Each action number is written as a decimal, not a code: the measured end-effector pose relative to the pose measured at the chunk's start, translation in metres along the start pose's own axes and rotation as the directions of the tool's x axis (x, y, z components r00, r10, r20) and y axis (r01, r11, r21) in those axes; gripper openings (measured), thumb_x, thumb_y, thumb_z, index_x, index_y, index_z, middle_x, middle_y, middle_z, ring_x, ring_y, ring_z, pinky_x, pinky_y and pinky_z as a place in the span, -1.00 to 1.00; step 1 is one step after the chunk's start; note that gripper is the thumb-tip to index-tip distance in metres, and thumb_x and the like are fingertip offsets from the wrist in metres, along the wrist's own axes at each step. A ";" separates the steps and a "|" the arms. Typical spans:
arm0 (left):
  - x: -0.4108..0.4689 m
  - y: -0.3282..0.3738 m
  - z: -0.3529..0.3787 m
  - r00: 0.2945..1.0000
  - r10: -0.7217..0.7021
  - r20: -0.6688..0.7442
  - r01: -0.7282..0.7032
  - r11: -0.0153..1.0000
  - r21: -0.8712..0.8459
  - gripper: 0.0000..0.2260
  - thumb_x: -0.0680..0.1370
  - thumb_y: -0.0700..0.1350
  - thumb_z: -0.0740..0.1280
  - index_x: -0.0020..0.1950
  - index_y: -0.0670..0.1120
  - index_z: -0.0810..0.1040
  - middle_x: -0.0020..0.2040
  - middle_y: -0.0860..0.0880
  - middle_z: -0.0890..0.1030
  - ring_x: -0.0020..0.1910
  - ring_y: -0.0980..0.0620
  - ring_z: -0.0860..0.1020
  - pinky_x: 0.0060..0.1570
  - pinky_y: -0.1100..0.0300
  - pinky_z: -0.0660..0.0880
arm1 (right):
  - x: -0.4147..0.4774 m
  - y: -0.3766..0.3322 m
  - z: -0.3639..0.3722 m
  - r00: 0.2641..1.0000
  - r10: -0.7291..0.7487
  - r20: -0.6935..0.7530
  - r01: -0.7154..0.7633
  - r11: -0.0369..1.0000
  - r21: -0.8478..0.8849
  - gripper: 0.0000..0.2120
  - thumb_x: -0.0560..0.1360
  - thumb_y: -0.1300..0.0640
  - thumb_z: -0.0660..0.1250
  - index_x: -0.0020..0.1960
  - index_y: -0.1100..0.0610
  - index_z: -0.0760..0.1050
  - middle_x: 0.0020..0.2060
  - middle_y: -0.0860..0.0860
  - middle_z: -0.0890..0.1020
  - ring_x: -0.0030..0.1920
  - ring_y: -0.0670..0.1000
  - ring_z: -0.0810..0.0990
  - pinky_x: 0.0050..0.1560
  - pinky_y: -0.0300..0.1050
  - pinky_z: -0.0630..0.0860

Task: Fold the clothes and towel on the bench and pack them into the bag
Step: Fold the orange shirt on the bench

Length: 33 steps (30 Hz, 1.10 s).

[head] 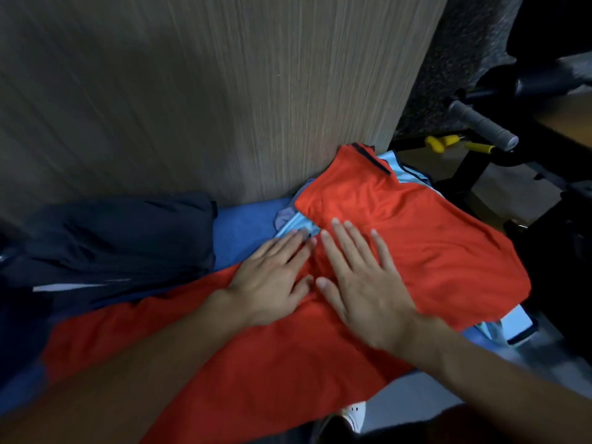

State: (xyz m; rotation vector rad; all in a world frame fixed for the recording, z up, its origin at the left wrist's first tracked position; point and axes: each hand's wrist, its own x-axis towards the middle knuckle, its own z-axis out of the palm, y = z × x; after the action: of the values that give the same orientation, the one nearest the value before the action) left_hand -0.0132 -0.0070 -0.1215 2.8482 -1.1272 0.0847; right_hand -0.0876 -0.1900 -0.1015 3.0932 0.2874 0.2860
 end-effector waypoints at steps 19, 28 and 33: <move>-0.075 0.003 -0.020 1.000 -0.030 0.009 0.031 0.992 -0.124 -0.38 0.59 0.19 -0.06 0.61 -0.03 0.17 0.61 -0.03 0.18 0.59 0.09 0.08 0.56 0.14 0.00 | -0.064 -0.031 -0.007 0.978 -0.111 0.178 0.104 0.993 0.049 -0.40 0.61 -0.27 -0.16 0.52 -0.02 0.26 0.53 0.10 0.26 0.52 0.16 0.23 0.41 0.30 0.05; -0.256 -0.058 -0.010 0.895 -0.445 -0.036 0.444 0.895 -0.031 -0.49 0.62 0.11 0.06 0.54 -0.03 0.31 0.53 -0.08 0.34 0.52 -0.09 0.29 0.47 -0.05 0.11 | -0.017 -0.150 -0.004 0.933 -0.341 0.115 0.308 0.923 0.232 -0.43 0.60 -0.18 -0.11 0.51 0.01 0.28 0.49 0.06 0.34 0.52 0.08 0.23 0.49 0.25 0.04; -0.303 -0.068 -0.005 0.882 -0.468 -0.059 0.462 0.882 -0.091 -0.45 0.68 0.19 -0.11 0.53 -0.04 0.35 0.57 -0.06 0.25 0.56 -0.05 0.22 0.51 0.01 0.09 | 0.033 -0.176 -0.012 0.972 -0.211 0.103 0.187 0.962 0.198 -0.60 0.63 0.01 0.00 0.41 0.01 0.36 0.27 0.04 0.53 0.30 0.12 0.44 0.28 0.10 0.31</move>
State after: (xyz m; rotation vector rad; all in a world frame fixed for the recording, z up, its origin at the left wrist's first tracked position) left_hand -0.1881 0.2491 -0.1441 2.9259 -0.3954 0.1207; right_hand -0.0901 -0.0111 -0.0903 3.2100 0.6528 0.0643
